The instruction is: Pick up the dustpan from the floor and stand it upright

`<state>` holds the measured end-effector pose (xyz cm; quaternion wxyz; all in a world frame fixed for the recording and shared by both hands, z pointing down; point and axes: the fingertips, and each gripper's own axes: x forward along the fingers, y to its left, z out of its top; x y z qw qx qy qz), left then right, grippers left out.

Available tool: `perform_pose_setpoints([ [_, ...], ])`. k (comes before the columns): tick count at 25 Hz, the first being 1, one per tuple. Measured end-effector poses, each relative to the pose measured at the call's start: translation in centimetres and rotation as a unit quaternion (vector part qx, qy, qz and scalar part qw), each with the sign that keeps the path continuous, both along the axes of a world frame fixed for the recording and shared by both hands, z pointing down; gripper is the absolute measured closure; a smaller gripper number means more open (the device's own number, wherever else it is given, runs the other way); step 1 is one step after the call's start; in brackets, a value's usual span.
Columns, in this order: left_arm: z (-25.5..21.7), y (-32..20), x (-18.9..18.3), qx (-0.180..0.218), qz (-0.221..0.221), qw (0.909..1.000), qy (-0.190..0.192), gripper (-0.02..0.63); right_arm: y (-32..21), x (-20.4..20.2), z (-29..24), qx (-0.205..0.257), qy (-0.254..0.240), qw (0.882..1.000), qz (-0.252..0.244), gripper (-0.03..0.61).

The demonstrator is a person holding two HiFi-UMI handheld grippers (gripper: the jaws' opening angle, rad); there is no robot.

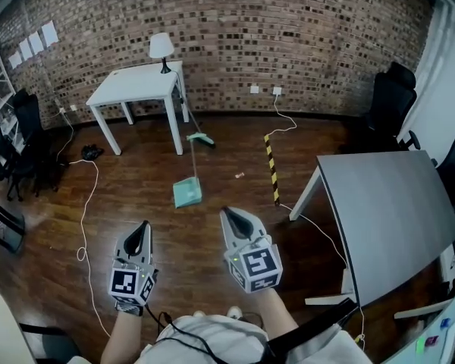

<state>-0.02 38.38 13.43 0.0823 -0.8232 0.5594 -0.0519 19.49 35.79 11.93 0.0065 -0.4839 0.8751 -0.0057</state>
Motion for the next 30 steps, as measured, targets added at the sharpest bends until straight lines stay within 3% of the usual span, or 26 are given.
perform_pose_setpoints([
  [13, -0.4, 0.9, -0.6, 0.0, 0.02, 0.9998, -0.006, 0.607, 1.0, -4.3, 0.0, -0.004, 0.013, 0.999, -0.03, 0.597],
  [30, -0.9, 0.9, 0.3, 0.015, 0.037, 0.9992, -0.01, 0.607, 1.9, -4.1, -0.7, 0.009, 0.023, 0.999, -0.027, 0.597],
])
